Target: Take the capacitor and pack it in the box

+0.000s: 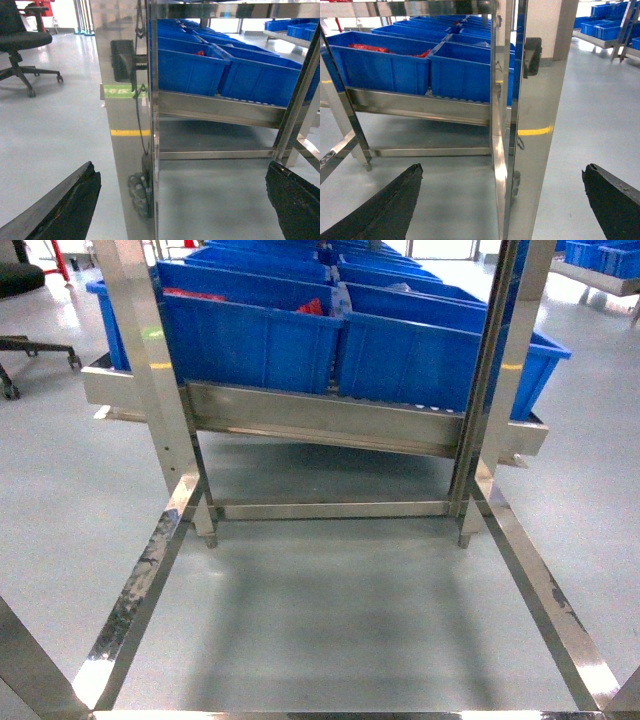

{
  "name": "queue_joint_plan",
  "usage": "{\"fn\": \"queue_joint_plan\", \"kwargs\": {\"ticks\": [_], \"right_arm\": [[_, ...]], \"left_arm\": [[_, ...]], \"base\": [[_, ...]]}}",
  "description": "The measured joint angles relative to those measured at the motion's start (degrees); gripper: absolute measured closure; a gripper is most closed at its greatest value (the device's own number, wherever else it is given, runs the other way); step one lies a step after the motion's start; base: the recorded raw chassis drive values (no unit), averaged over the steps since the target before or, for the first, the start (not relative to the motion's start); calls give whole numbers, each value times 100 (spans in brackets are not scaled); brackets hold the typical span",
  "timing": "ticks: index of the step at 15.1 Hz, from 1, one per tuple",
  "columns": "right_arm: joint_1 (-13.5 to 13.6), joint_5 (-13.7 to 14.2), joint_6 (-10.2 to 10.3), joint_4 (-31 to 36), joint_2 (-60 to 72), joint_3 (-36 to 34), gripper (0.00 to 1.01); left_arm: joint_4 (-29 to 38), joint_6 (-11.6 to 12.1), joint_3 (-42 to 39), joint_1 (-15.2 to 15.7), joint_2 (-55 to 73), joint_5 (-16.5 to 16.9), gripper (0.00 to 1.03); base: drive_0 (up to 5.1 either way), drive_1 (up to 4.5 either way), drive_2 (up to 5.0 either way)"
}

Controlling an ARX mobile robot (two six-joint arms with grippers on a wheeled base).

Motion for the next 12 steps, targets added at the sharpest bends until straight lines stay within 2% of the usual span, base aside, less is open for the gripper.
{"fn": "queue_joint_plan", "kwargs": {"ticks": [12], "right_arm": [[0,0,0,-9,0,0,3]], "left_arm": [[-7,2,0,0,0,-2,5]], "base": [[0,0,0]]}}
